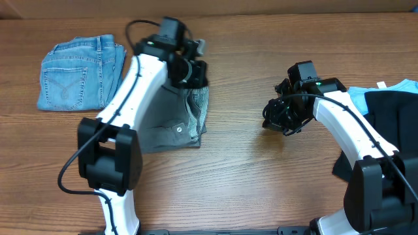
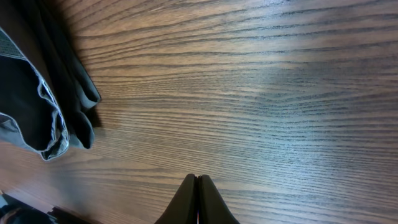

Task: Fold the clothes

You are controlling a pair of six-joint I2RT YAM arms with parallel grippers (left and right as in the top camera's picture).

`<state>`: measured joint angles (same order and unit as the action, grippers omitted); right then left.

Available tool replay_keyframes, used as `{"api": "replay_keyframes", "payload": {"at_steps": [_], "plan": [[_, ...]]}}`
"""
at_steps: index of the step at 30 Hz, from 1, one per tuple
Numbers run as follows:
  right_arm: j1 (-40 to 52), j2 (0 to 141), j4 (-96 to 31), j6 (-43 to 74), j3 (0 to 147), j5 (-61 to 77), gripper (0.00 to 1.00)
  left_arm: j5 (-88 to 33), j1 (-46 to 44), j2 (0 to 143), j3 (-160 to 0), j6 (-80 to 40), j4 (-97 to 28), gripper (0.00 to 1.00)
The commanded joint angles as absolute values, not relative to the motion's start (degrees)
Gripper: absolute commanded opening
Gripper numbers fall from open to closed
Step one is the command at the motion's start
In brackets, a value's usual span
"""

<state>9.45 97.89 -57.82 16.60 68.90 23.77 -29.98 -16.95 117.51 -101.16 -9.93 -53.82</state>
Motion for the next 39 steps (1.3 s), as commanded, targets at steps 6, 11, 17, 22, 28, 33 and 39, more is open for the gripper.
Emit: {"api": "replay_keyframes", "payload": {"at_steps": [6, 11, 17, 22, 28, 33, 39], "plan": [[9.26, 96.90, -54.06, 11.66, 69.93, 31.90, 0.10, -30.87, -13.15, 117.21, -112.46, -4.69, -68.66, 0.20], [9.26, 96.90, -48.80, 11.75, 69.93, 38.96, 0.11, -16.99, -9.32, 117.21, -121.38, -3.81, -79.72, 0.17], [9.26, 96.90, -47.09, 11.77, 69.93, 39.57, 0.11, -12.73, -8.38, 118.28, -118.32, -3.77, -77.89, 0.04], [9.26, 96.90, -47.77, 12.19, 69.93, 39.55, 0.10, -13.34, -11.25, 121.47, -109.93, -4.51, -70.50, 0.04], [9.26, 96.90, -48.31, 12.19, 69.93, 39.55, 0.11, -21.47, -16.23, 128.07, -106.69, -4.64, -66.57, 0.04], [9.26, 96.90, -47.83, 12.21, 69.93, 39.57, 0.11, -20.36, -19.49, 128.62, -106.98, -4.21, -66.48, 0.04], [9.26, 96.90, -42.57, 12.49, 69.93, 44.75, 0.11, -19.40, -18.17, 125.23, -112.81, -4.23, -71.83, 0.08]]}}
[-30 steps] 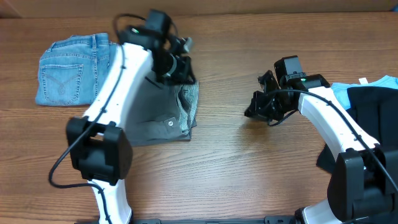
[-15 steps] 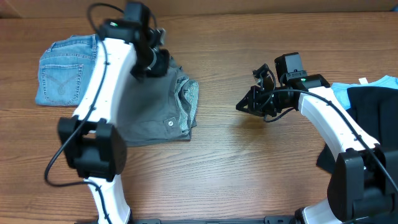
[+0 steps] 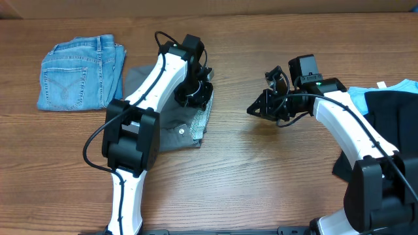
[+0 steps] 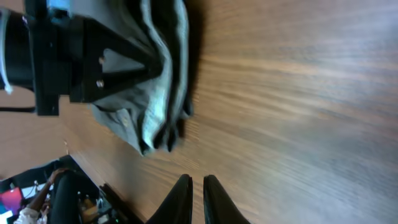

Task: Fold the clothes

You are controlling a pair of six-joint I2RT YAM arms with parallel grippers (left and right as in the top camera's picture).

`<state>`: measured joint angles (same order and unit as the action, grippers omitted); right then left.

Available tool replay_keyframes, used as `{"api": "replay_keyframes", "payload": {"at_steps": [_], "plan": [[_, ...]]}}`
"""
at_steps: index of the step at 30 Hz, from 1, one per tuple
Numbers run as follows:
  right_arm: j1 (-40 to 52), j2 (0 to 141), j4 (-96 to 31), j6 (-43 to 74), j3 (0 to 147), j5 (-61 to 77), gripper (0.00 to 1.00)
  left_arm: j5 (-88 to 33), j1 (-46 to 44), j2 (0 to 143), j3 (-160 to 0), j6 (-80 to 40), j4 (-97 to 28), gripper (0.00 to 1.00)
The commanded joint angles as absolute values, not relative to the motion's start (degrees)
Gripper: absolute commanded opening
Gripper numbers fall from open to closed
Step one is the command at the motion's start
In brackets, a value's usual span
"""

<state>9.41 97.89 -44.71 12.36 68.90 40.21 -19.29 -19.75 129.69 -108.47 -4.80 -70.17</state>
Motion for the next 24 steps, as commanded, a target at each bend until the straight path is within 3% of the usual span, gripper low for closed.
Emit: {"api": "replay_keyframes", "payload": {"at_steps": [1, 5, 8, 11, 17, 24], "plan": [[9.32, 96.90, -40.75, 13.93, 69.93, 46.09, 0.11, -18.33, -17.56, 124.31, -114.78, -4.23, -73.73, 0.10], [10.98, 96.92, -32.49, 20.08, 69.93, 47.70, 0.11, -11.29, -14.92, 121.03, -121.32, -4.58, -78.81, 0.34], [14.46, 97.17, -27.66, 21.32, 69.93, 47.66, 0.13, -8.29, -11.75, 118.32, -124.16, -4.62, -80.36, 0.39], [19.20, 97.76, -24.25, 21.41, 69.87, 47.57, 0.17, -8.62, -8.38, 117.25, -124.22, -3.86, -80.75, 0.33], [29.71, 102.17, -21.50, 29.34, 69.82, 44.86, 0.15, -10.66, -3.62, 118.58, -119.42, 0.54, -81.84, 0.10], [35.16, 113.84, -20.84, 41.69, 69.78, 43.81, 0.10, -14.98, -0.56, 120.36, -109.34, 1.69, -77.25, 0.09]]}}
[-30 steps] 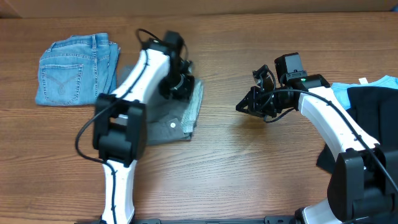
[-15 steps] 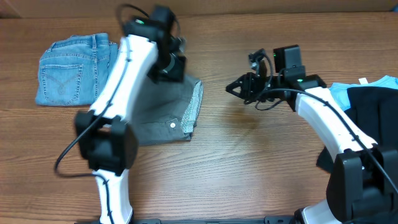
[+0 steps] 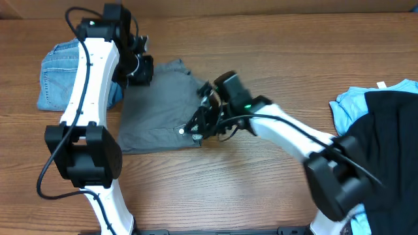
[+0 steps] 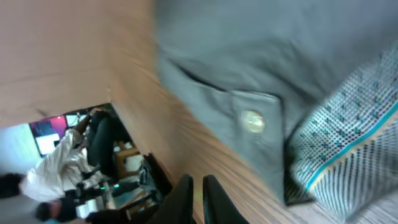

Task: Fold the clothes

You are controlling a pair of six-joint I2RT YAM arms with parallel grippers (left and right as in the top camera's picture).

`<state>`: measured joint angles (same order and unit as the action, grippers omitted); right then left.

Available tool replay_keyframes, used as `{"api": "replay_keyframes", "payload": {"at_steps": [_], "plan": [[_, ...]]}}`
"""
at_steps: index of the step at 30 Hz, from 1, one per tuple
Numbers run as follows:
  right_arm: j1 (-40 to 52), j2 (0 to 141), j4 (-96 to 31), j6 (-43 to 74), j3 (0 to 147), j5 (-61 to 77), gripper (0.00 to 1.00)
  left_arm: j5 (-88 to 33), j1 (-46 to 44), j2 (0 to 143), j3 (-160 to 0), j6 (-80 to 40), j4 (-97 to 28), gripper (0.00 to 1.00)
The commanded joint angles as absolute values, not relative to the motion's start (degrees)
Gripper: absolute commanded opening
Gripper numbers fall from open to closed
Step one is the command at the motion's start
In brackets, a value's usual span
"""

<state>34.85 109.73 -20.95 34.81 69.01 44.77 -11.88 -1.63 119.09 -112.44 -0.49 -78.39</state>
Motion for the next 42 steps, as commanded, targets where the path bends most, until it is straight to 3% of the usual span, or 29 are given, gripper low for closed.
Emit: {"api": "replay_keyframes", "payload": {"at_steps": [1, 8, 14, 19, 22, 26, 32, 42], "plan": [[35.20, 115.87, -21.17, 43.22, 69.78, 43.99, 0.10, -15.22, -0.30, 120.62, -107.72, 1.80, -76.23, 0.09], [31.70, 125.40, -27.46, 48.45, 69.78, 45.08, 0.04, -11.33, 1.17, 120.66, -99.31, 1.74, -71.46, 0.07], [29.36, 125.05, -28.42, 47.33, 69.78, 45.08, 0.04, -4.08, 3.33, 120.66, -94.30, 0.60, -65.65, 0.13], [29.39, 124.33, -29.08, 44.84, 69.84, 45.36, 0.04, -4.03, 5.02, 120.66, -90.74, -3.73, -60.88, 0.28], [29.10, 122.39, -29.30, 42.46, 69.84, 45.28, 0.04, -2.74, 6.59, 120.66, -90.26, -7.31, -60.60, 0.28], [28.18, 116.95, -29.06, 38.52, 69.91, 45.15, 0.04, -6.59, 8.82, 120.64, -90.26, -9.19, -60.90, 0.25], [28.84, 105.51, -25.23, 26.85, 70.54, 45.23, 0.09, -18.96, 8.51, 120.53, -90.26, -2.94, -62.04, 0.28], [34.94, 105.58, -18.72, 30.09, 70.48, 36.03, 0.09, -19.18, -0.21, 120.53, -90.26, 1.65, -65.34, 0.28]]}}
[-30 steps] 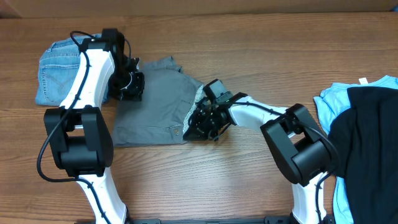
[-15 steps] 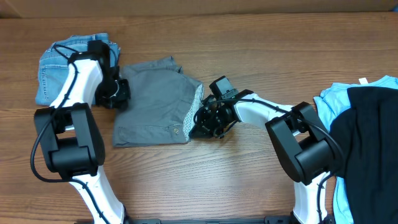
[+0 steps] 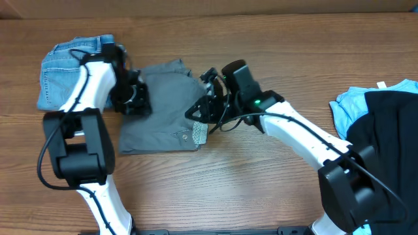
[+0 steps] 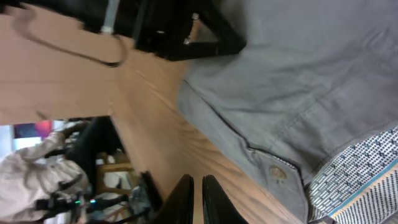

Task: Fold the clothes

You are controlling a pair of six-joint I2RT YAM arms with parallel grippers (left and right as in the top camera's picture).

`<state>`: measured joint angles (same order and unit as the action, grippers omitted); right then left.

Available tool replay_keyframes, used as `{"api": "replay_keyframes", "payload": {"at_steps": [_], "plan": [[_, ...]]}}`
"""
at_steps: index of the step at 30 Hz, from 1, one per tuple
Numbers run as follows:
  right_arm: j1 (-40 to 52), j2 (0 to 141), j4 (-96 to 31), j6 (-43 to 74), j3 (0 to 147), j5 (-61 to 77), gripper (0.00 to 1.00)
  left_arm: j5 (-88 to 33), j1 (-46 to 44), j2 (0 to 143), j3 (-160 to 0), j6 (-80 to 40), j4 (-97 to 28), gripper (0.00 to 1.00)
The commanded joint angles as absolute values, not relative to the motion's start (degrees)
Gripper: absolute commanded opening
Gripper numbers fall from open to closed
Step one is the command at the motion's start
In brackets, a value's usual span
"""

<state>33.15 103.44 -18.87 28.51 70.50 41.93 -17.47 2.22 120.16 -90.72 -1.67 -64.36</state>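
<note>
The grey shorts (image 3: 163, 108) lie spread flat left of the table's middle. In the right wrist view their grey cloth (image 4: 298, 81) shows a button (image 4: 277, 174) and a patterned lining (image 4: 364, 168) at the turned-up corner. My left gripper (image 3: 132, 99) sits at the shorts' left edge, and its black fingers (image 4: 199, 38) rest against the cloth there; whether they grip it is unclear. My right gripper (image 3: 199, 112) hovers over the shorts' right edge. In the wrist view the right gripper (image 4: 196, 199) has its fingers a narrow gap apart with nothing between them.
Folded blue jeans (image 3: 72, 72) lie at the far left, just behind the left arm. A light blue garment (image 3: 349, 104) and a black one (image 3: 385, 124) are heaped at the right edge. Bare wooden table (image 3: 261, 183) runs along the front.
The left gripper moved from the shorts' back-left corner down to the middle of their left edge. The right gripper shifted slightly back along the right edge. The shorts lie about as before.
First the left gripper was over the bunched shorts, with the right gripper shut and apart on bare table. Then the right gripper's fingers parted slightly. Later the shorts lay spread out, left gripper at their back-left corner, right at their front-right. Now both grippers flank the shorts.
</note>
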Motion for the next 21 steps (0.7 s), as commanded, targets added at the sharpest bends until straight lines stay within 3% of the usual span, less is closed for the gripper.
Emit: {"api": "replay_keyframes", "payload": {"at_steps": [1, 7, 14, 21], "plan": [[35.35, 106.15, -18.72, 31.68, 70.48, 35.46, 0.09, -18.04, -1.15, 120.53, -90.26, 1.74, -66.00, 0.27], [35.99, 112.71, -16.25, 36.10, 70.48, 35.64, 0.05, -13.98, -1.91, 119.44, -90.72, -0.43, -68.82, 0.24], [36.38, 120.68, -7.88, 39.62, 70.48, 38.92, 0.04, -14.00, 0.38, 116.25, -96.14, -0.34, -73.17, 0.41], [33.89, 121.73, -25.17, 49.47, 70.91, 24.67, 0.04, -13.93, 2.28, 113.82, -107.81, 0.71, -80.99, 0.49]]}}
